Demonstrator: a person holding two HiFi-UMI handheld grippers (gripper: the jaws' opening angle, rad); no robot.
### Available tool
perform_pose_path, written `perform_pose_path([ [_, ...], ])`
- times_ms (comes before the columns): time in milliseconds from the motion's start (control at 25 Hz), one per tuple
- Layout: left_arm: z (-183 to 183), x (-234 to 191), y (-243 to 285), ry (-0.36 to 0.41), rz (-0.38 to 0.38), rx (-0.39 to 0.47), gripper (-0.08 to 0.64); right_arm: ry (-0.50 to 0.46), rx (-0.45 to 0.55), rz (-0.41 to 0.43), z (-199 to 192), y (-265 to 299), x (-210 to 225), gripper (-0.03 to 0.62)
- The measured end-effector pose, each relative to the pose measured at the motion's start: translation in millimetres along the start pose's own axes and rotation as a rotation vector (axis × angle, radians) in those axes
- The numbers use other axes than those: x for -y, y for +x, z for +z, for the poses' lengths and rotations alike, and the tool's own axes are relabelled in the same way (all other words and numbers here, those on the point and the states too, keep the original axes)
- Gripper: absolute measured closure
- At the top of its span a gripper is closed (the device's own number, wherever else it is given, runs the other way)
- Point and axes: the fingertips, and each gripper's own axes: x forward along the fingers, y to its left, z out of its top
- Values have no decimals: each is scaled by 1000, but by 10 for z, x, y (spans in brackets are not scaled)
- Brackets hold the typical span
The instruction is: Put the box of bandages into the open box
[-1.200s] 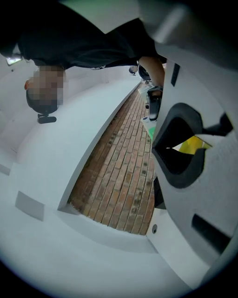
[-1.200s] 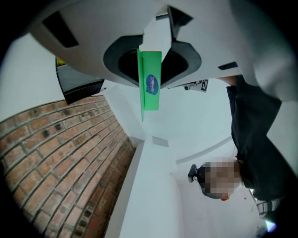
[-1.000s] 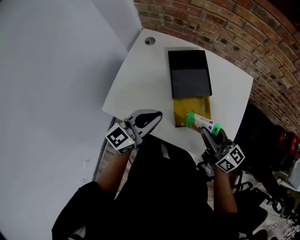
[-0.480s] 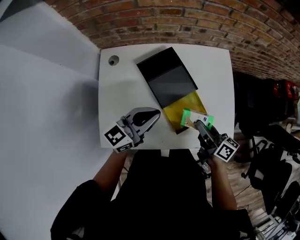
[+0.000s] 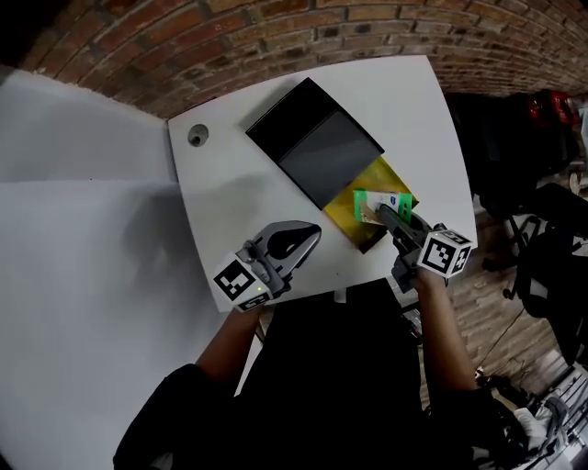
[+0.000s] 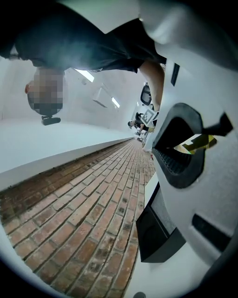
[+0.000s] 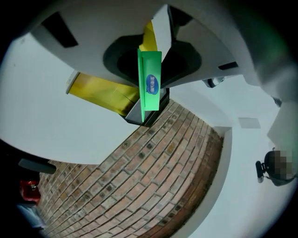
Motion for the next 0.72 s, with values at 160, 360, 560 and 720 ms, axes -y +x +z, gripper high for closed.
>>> perform_pose_path([
  [160, -81, -19, 2, -26, -25, -7, 545, -94, -107, -92, -83, 144, 25, 500],
  [360, -128, -32, 20, -44, -50, -8, 545, -178, -205, -135, -129, 231, 38, 500],
  [560, -119, -31, 43, -51, -63, -2, 545, -231, -308, -123, -272, 321, -30, 500],
  [720, -124, -45, 4, -47, -62, 14, 545, -300, -381, -143, -384, 389, -20, 499],
])
